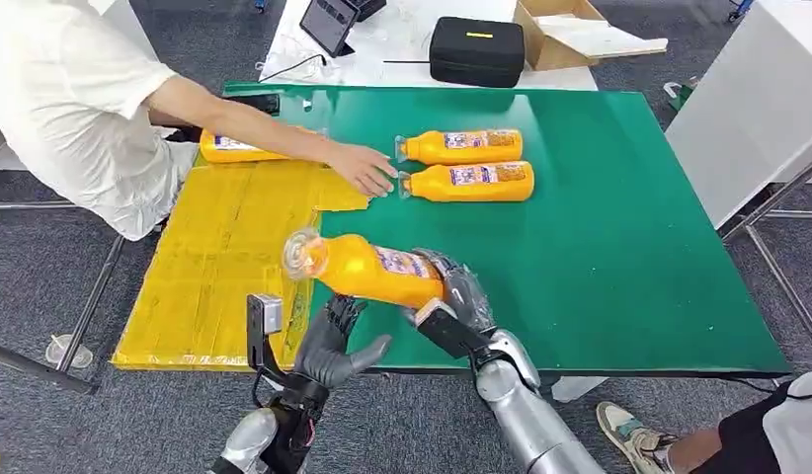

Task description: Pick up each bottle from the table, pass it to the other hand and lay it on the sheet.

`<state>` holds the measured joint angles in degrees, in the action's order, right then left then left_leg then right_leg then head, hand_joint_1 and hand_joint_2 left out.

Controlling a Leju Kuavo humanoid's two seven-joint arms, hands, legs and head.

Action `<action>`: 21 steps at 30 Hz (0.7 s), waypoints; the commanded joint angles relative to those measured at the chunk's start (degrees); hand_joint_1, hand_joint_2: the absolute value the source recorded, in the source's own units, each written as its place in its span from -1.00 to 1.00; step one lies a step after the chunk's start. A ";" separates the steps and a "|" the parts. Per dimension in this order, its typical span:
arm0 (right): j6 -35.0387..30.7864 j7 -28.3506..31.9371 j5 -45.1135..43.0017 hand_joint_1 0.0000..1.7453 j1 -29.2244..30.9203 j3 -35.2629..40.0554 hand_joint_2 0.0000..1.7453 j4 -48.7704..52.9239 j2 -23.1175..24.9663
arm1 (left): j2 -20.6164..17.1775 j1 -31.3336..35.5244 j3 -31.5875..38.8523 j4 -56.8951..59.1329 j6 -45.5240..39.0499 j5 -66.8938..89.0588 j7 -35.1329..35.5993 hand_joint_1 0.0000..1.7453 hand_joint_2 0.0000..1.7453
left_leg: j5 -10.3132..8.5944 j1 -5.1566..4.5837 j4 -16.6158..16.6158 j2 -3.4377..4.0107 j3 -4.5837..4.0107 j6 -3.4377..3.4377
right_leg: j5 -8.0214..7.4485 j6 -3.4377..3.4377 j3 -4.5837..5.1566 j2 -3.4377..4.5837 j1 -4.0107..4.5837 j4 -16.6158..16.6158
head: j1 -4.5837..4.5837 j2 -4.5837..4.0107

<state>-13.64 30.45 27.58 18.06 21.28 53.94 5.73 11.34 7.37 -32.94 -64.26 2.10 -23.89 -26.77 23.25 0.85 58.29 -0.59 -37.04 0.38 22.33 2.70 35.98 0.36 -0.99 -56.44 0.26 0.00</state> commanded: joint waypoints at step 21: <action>4.95 -0.83 -4.91 -0.78 3.94 14.86 1.00 -8.46 3.24 | 2.01 4.00 5.19 -4.75 -0.82 -5.81 -5.23 1.00 1.00 | 0.07 0.04 0.02 -0.05 0.16 0.01 | 0.10 -0.11 -0.17 -0.12 0.07 0.01 | -0.02 0.00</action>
<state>-8.66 30.36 23.63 21.31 33.35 48.85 8.76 13.07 7.72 -27.45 -70.69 2.97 -30.69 -32.09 23.25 0.85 58.29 -0.58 -37.06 0.38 22.33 2.69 36.04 0.37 -0.99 -56.43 0.24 0.00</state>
